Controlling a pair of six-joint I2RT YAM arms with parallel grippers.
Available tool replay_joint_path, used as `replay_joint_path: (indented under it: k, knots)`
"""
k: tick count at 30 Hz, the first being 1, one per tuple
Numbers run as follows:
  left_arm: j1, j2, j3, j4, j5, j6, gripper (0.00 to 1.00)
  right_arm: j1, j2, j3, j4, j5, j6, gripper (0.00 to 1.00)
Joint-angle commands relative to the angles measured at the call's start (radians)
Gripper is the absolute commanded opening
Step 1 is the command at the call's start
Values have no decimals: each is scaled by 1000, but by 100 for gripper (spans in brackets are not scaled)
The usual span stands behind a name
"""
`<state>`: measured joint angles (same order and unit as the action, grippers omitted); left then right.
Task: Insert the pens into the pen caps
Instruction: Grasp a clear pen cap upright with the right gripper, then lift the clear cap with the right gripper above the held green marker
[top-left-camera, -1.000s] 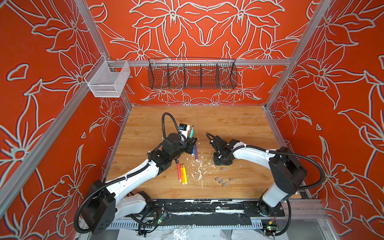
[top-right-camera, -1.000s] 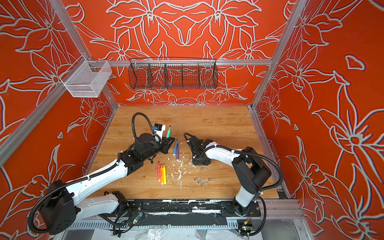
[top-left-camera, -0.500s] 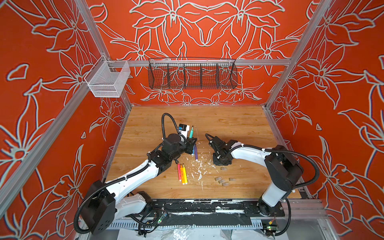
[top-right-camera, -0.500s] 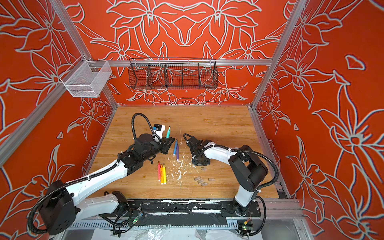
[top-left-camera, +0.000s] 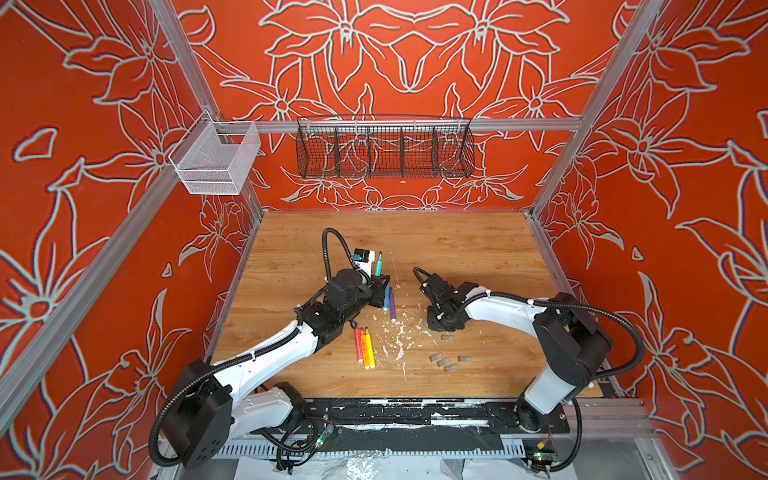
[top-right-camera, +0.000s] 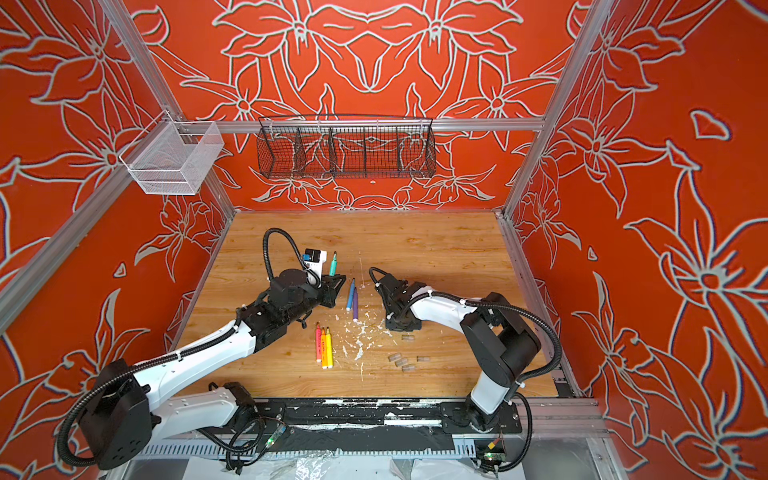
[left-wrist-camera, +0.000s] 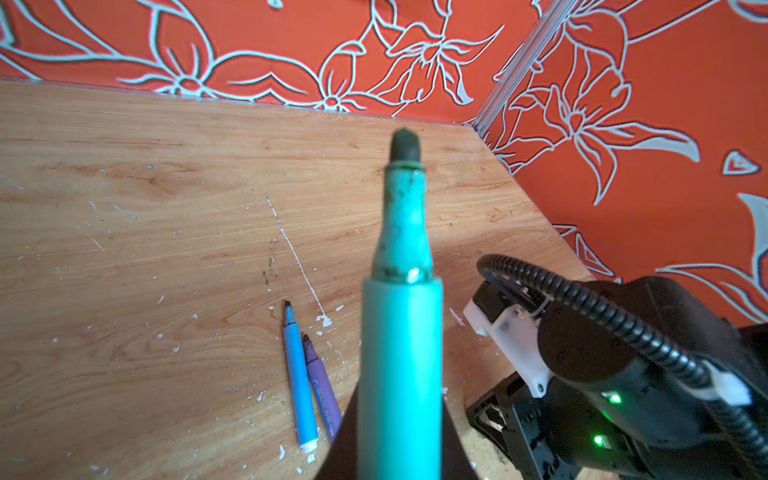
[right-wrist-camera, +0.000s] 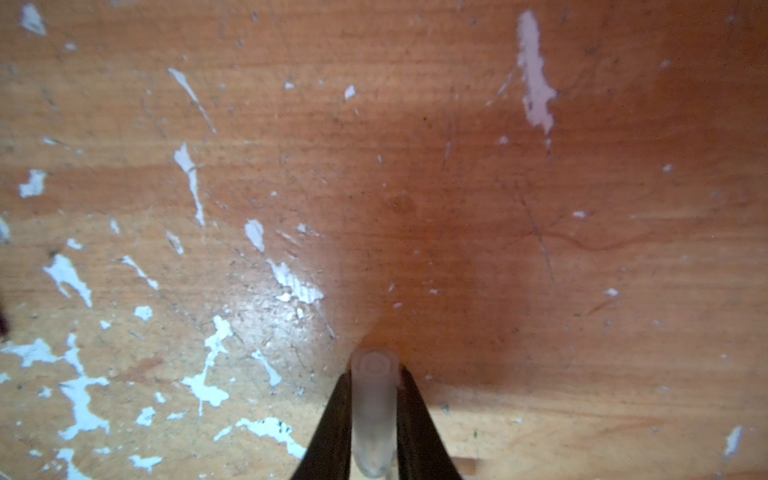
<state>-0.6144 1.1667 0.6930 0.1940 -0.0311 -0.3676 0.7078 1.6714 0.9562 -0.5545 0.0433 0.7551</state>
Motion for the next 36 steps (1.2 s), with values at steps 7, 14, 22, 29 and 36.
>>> replay_joint_path:
  k: [7, 14, 22, 29, 36]
  knots:
    - [-2, 32, 45, 9, 137, 42, 0, -4, -96, -37, 58, -31, 35, 16]
    - [-2, 53, 29, 75, 254, 42, 0, -22, -292, -46, 50, 46, 42, 16]
    - [-13, 4, 4, 97, 296, 54, 0, -44, -495, 1, 160, 86, 0, 17]
    - [-16, 31, -45, 246, 380, -14, 0, -45, -601, -10, 403, 21, 13, 16]
    - [-22, 26, -40, 229, 405, -8, 0, -41, -694, -128, 723, -59, 85, 16]
